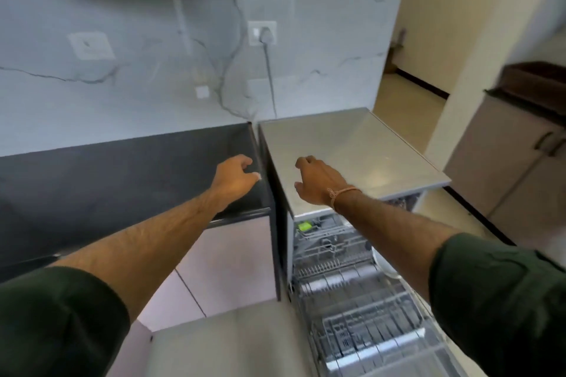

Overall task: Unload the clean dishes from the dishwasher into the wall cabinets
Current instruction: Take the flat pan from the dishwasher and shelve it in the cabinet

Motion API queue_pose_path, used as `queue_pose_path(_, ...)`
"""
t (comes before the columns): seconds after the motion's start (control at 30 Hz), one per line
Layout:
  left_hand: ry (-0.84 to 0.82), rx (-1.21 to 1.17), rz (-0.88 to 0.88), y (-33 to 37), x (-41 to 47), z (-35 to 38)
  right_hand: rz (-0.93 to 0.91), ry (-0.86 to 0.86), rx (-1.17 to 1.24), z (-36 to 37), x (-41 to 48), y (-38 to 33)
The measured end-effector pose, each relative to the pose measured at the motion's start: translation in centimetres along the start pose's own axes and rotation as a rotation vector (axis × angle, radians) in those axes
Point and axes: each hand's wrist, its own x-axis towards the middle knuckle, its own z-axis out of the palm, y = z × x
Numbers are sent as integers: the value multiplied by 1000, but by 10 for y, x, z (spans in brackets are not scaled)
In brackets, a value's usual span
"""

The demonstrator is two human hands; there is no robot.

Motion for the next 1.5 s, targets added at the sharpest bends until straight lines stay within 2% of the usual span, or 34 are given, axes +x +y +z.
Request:
queue_pose_path(0.37, -332, 56, -108, -3, 32, 291, 311, -215, 126, 126, -48, 251)
queue_pose_path(0.43, -403, 51, -171, -9, 39, 350, 348, -249, 139, 160, -51, 304)
queue_pose_path(0.6, -507, 26, -270, -21, 60, 498, 498, -363, 191, 239, -62, 428)
queue_pose_path(0.87, -639, -91, -370, -24, 125, 707, 702, -413, 289, 360, -52, 584)
queue_pose_path(1.07, -603, -148, -368, -35, 180, 815, 708, -422, 370, 440, -35, 646)
queue_pose_path(1.2, -488, -191, -393, -41, 213, 860, 706, -340, 467, 472, -21, 654)
queue_pose_path(1.33, -385, -189, -402, -30, 219, 872, 726, -232, 462, 482, -15, 651)
queue_pose_path(1.5, -310, -175, -388, -28, 205, 870, 672, -209, 318, 480, -13, 639)
